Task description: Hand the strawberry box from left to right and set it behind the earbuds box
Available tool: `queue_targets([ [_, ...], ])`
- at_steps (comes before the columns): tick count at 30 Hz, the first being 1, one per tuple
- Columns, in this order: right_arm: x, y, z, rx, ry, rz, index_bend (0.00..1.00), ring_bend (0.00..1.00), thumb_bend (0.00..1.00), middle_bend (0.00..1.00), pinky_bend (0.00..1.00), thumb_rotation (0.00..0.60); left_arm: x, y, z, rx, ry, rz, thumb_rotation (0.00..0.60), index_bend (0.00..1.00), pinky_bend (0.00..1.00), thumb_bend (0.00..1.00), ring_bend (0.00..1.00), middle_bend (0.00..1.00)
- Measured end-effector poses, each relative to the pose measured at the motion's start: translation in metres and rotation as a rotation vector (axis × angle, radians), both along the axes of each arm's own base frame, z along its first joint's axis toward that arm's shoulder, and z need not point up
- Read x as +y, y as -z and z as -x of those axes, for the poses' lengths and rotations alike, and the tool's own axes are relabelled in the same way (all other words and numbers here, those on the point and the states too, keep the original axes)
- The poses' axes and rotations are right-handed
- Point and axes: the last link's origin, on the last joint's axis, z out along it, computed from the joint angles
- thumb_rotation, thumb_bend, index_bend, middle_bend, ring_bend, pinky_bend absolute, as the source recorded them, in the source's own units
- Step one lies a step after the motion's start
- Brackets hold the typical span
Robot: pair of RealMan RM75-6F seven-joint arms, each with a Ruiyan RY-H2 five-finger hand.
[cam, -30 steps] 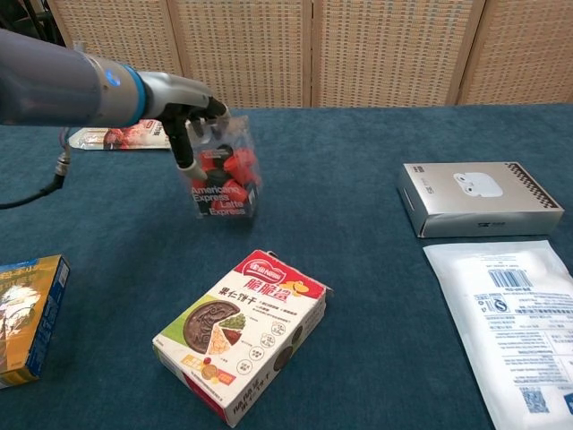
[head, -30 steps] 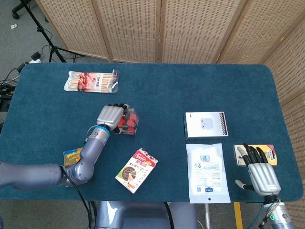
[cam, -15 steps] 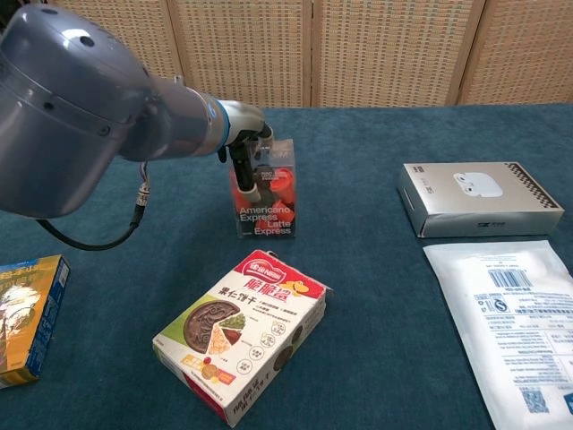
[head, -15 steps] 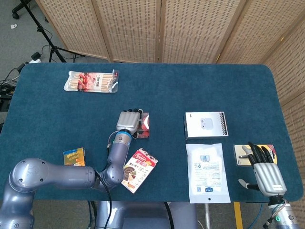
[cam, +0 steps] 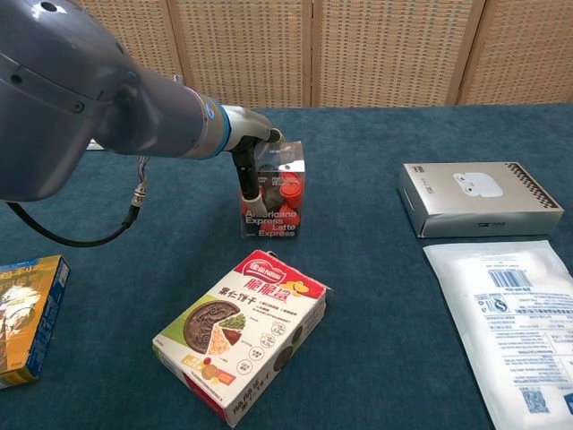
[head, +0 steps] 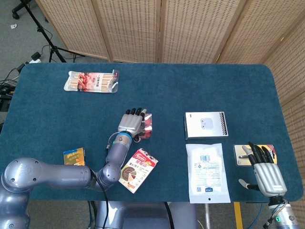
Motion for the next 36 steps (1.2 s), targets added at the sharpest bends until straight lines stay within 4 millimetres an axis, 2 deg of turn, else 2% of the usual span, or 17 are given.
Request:
queue_targets([
  [7,-0.001,0.001,0.000,0.005,0.000,0.001,0.00,0.00,0.05,0.00,0.00,0.600,-0.002,-0.008,0.000,-0.029,0.026,-0.002,0.600,0.00,0.00,0.12,0.00,0.00],
  [11,-0.001,0.000,0.000,0.005,0.001,0.004,0.00,0.00,0.05,0.00,0.00,0.600,-0.002,-0.022,-0.002,-0.059,0.046,-0.012,0.600,0.00,0.00,0.12,0.00,0.00],
  [14,-0.001,0.001,0.000,0.008,0.001,0.003,0.00,0.00,0.05,0.00,0.00,0.600,-0.003,-0.038,-0.003,-0.097,0.059,-0.025,0.600,0.00,0.00,0.13,0.00,0.00],
  [20,-0.001,0.002,0.000,0.017,-0.003,0.003,0.00,0.00,0.05,0.00,0.00,0.600,-0.002,-0.090,0.004,-0.180,0.068,-0.098,0.600,0.00,0.00,0.14,0.00,0.00],
  [24,0.000,0.003,-0.002,0.024,-0.010,0.011,0.00,0.00,0.05,0.00,0.00,0.600,-0.005,-0.124,0.017,-0.208,0.094,-0.168,0.600,0.00,0.00,0.14,0.00,0.00],
  [29,-0.001,0.005,-0.004,0.029,-0.023,0.024,0.00,0.00,0.05,0.00,0.00,0.600,-0.023,-0.148,0.042,-0.193,0.149,-0.247,0.600,0.00,0.00,0.15,0.00,0.00],
  [32,-0.001,0.006,-0.005,0.039,-0.032,0.030,0.00,0.00,0.05,0.00,0.00,0.600,-0.040,-0.161,0.065,-0.176,0.192,-0.308,0.600,0.00,0.00,0.15,0.00,0.00],
  [36,-0.001,0.008,-0.006,0.052,-0.038,0.038,0.00,0.00,0.05,0.00,0.00,0.600,-0.075,-0.172,0.105,-0.135,0.248,-0.377,0.600,0.00,0.00,0.15,0.00,0.00],
])
